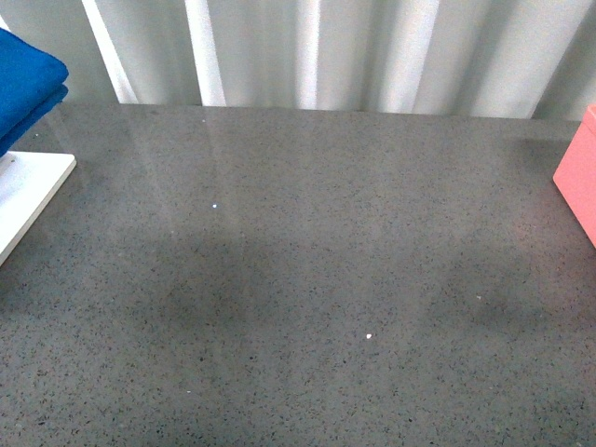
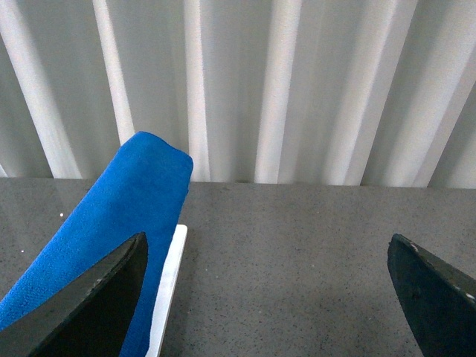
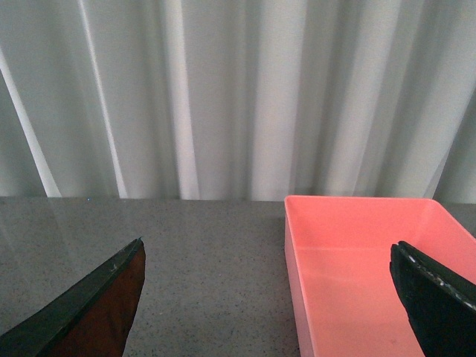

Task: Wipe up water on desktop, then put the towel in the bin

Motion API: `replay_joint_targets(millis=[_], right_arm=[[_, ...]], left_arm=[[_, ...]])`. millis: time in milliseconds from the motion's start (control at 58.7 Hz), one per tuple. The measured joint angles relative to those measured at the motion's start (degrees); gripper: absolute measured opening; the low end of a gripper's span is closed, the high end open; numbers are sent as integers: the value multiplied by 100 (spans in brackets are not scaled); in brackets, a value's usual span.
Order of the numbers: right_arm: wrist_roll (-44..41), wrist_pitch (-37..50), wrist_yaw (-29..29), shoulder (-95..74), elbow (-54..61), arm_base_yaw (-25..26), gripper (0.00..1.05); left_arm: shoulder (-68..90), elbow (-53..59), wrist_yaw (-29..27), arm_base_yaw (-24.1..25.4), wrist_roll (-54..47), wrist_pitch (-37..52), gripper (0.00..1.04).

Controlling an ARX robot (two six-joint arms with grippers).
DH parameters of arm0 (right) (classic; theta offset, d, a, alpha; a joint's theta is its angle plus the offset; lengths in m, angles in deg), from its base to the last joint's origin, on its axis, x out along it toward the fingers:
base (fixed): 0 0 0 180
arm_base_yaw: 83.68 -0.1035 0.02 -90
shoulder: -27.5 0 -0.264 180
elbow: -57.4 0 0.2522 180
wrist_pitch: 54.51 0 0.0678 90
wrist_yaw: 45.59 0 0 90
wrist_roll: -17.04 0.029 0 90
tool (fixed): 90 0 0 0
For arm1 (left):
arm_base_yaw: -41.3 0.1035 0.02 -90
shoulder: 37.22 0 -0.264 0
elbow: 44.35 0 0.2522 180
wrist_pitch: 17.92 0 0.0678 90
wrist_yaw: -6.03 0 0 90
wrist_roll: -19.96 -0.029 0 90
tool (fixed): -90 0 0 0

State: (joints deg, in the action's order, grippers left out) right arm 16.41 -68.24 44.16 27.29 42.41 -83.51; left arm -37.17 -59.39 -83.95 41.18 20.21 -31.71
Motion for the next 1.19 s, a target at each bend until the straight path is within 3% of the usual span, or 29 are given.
replay_joint_targets(millis=[1193], right_arm=[[0,0,0,0,0,0,98]], left_arm=[[0,0,0,0,0,0,98]])
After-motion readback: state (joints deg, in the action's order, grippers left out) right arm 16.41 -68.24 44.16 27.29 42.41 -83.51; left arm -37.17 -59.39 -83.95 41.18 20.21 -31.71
